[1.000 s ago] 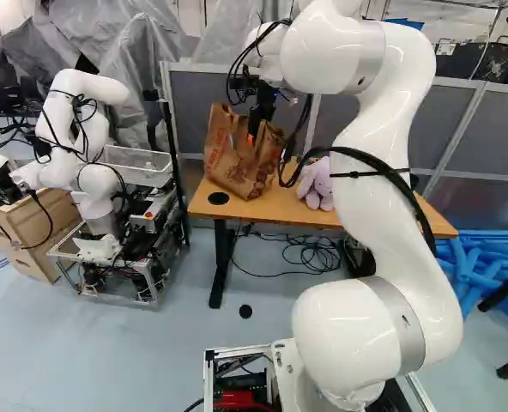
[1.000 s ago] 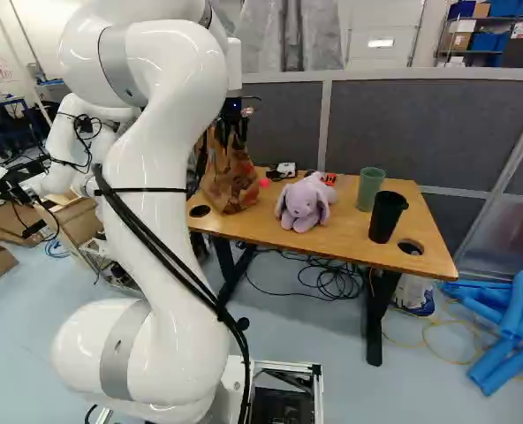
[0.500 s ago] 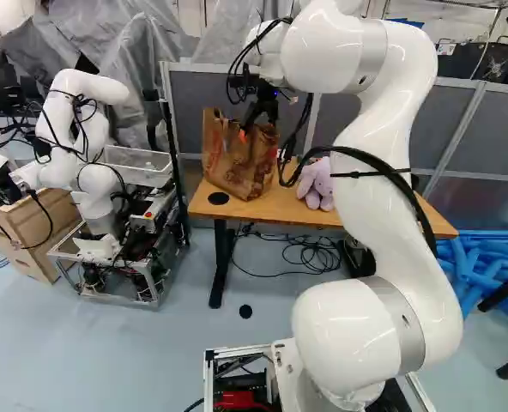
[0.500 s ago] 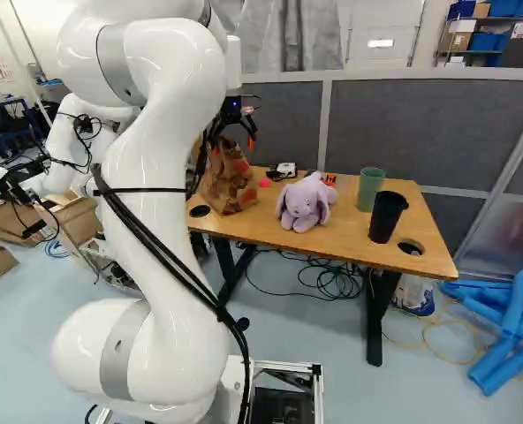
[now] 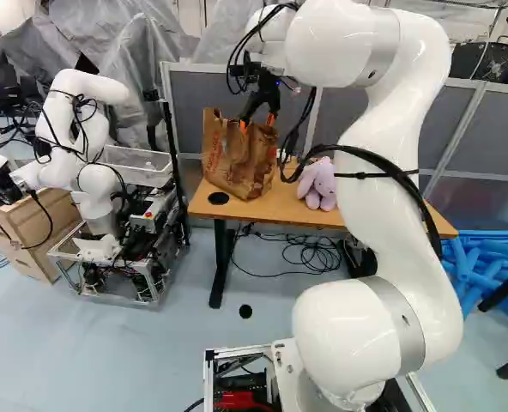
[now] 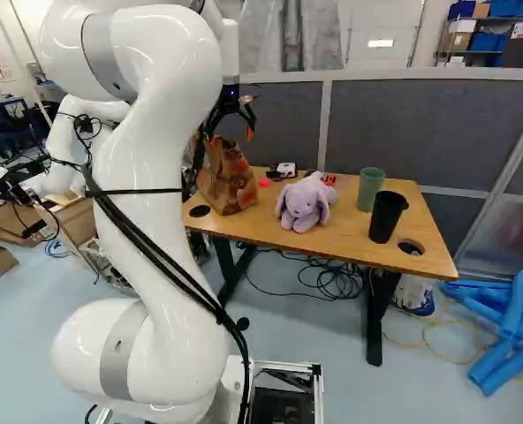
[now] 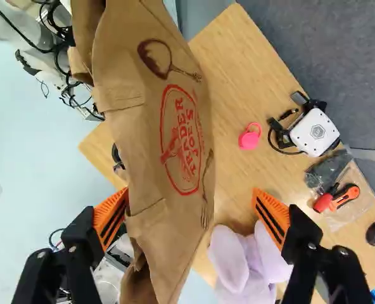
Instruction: Pick up the bag on the ground and place it on the table
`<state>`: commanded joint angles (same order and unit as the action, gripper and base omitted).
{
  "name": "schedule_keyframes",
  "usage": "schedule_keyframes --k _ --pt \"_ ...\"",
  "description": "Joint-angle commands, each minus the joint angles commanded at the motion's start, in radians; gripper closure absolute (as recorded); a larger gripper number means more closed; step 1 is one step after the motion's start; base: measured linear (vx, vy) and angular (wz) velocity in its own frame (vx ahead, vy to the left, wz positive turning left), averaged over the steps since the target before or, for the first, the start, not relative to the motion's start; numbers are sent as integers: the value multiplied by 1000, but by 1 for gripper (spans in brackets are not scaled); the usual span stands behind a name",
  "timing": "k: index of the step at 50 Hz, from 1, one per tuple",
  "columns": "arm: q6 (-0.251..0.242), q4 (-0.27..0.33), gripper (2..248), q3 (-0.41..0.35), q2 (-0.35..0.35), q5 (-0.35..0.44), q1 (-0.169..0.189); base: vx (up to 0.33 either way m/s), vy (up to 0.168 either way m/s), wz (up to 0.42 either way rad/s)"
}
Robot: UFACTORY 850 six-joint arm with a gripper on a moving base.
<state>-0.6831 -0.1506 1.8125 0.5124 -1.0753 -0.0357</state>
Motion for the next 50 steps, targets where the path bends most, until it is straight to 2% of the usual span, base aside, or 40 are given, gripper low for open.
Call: schedule_keyframes --k 50 --pt "0 0 3 32 -87 0 0 0 0 0"
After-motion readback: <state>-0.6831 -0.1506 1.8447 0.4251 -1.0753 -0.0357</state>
